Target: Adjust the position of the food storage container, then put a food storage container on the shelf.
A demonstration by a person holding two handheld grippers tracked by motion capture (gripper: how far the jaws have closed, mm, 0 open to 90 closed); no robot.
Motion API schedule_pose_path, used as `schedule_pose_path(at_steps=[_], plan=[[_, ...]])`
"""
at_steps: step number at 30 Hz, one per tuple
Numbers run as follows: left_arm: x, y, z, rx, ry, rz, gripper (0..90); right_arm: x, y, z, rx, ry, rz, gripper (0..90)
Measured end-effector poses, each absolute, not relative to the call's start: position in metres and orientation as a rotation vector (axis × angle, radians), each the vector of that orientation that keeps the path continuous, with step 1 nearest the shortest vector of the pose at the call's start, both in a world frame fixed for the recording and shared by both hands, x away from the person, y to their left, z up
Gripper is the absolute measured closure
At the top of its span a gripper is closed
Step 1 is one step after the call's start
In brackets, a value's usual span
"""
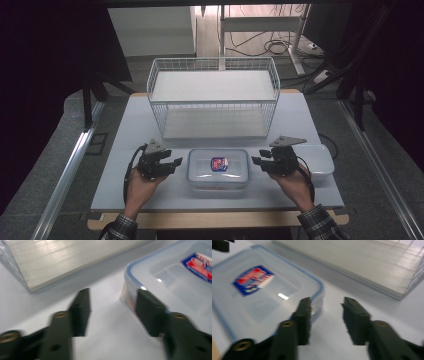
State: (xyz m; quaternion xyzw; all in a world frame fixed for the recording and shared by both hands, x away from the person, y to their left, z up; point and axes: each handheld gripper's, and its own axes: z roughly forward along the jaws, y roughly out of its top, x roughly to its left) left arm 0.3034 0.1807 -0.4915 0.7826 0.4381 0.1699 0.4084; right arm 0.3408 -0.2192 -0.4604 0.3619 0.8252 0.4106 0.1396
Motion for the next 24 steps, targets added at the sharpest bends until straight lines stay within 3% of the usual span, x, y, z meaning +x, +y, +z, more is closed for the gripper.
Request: schedule_pose_path(at_steps=[4,7,15,24], plan=[[0.288,0.181,-0.493,1.966,1.094,0.411,19.5,0.331,-0.219,-0.456,0.986,2.413,1.227,26.1],[0.281,0.183,-0.494,1.962,1.091,0.384,11.2,0.326,-0.223,-0.461,0.976,2.435,1.231,19.1],[0.28,0.178,-0.495,1.978,1.029,0.433,6.3,0.323,-0.224,-0.466,0.969,2.454,1.263,9.2],[0.285,0.173,-0.491,1.969,1.029,0.37,5.5,0.323,-0.219,-0.464,0.925,2.477,1.249,7.3]])
